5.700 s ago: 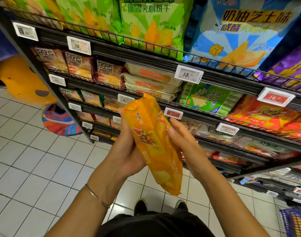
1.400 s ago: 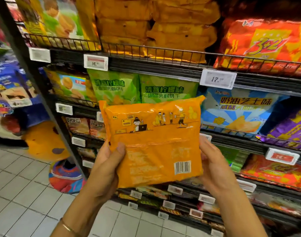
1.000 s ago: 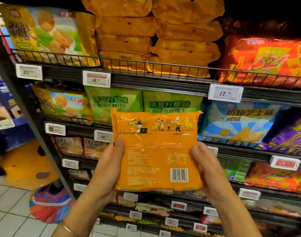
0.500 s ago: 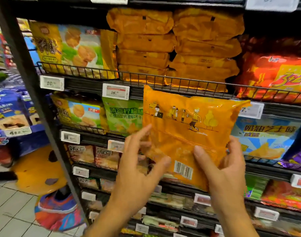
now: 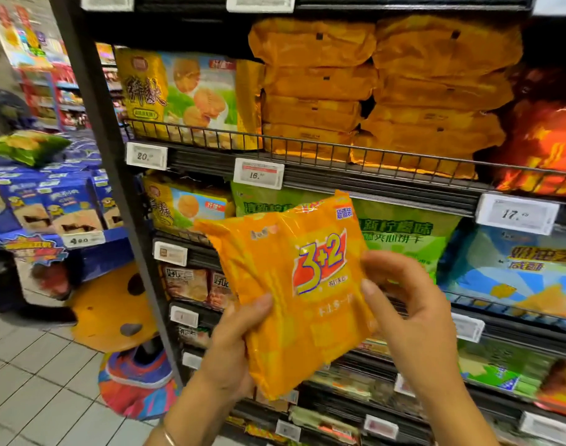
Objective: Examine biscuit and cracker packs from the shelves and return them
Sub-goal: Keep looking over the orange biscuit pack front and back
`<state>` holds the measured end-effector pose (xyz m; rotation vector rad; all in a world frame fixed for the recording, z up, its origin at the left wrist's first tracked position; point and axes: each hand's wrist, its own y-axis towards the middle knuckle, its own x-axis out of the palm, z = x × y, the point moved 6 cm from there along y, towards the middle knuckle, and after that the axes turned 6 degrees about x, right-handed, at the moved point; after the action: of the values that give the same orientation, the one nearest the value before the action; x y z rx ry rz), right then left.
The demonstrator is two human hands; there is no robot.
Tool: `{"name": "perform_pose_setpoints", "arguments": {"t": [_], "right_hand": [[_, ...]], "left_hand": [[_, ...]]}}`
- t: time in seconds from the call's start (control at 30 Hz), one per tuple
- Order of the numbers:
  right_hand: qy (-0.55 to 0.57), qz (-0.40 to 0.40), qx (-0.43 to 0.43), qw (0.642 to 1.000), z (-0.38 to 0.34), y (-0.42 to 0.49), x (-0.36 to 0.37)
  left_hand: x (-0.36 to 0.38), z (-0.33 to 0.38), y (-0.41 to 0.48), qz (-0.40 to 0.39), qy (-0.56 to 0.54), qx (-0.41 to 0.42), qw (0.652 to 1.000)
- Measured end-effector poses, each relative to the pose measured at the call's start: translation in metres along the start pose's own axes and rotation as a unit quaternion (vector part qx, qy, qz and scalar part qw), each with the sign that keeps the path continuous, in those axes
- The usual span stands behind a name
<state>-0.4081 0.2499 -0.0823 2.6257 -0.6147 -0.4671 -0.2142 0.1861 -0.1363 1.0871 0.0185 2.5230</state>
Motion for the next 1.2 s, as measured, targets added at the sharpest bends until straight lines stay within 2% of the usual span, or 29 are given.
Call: {"name": "perform_pose_setpoints", "arguments": {"t": [0.07, 0.1, 0.17, 0.23, 0.33, 0.6, 0.77, 0.87, 0.97, 1.2], "right_hand": [[-0.055, 0.047, 0.055, 0.996, 0.015, 0.007, -0.013], [-0.037, 0.032, 0.096, 0.994, 0.021, 0.009, -0.015], [0.075, -0.050, 0.179, 0.980, 0.031, 0.012, -0.007], [0.193, -0.136, 0.233, 0.943, 0.034, 0.012, 0.007], [0.297, -0.179, 0.259, 0.901, 0.034, 0.009, 0.018], [0.312, -0.101, 0.202, 0.923, 0.025, 0.017, 0.013], [0.277, -0.065, 0.178, 0.942, 0.021, 0.020, 0.010], [0.229, -0.084, 0.148, 0.958, 0.019, 0.019, 0.012], [0.176, -0.145, 0.124, 0.966, 0.015, 0.014, 0.018], [0.189, -0.172, 0.081, 0.963, -0.004, 0.015, 0.020]], "left_hand": [[-0.001, 0.009, 0.002, -0.026, -0.044, -0.006, 0.999], [0.000, 0.016, 0.003, -0.043, -0.056, -0.003, 0.998], [0.004, 0.026, 0.008, -0.063, -0.061, 0.006, 0.996], [0.006, 0.031, 0.014, -0.066, -0.063, 0.002, 0.996], [0.008, 0.033, 0.022, -0.088, -0.057, -0.016, 0.994], [0.001, 0.035, 0.031, -0.110, 0.031, -0.054, 0.992], [-0.006, 0.041, 0.042, -0.068, 0.160, -0.038, 0.984], [-0.005, 0.042, 0.042, -0.066, 0.222, -0.026, 0.972], [-0.010, 0.039, 0.045, -0.042, 0.274, 0.011, 0.961], [-0.021, 0.038, 0.049, 0.018, 0.276, 0.014, 0.961]]}}
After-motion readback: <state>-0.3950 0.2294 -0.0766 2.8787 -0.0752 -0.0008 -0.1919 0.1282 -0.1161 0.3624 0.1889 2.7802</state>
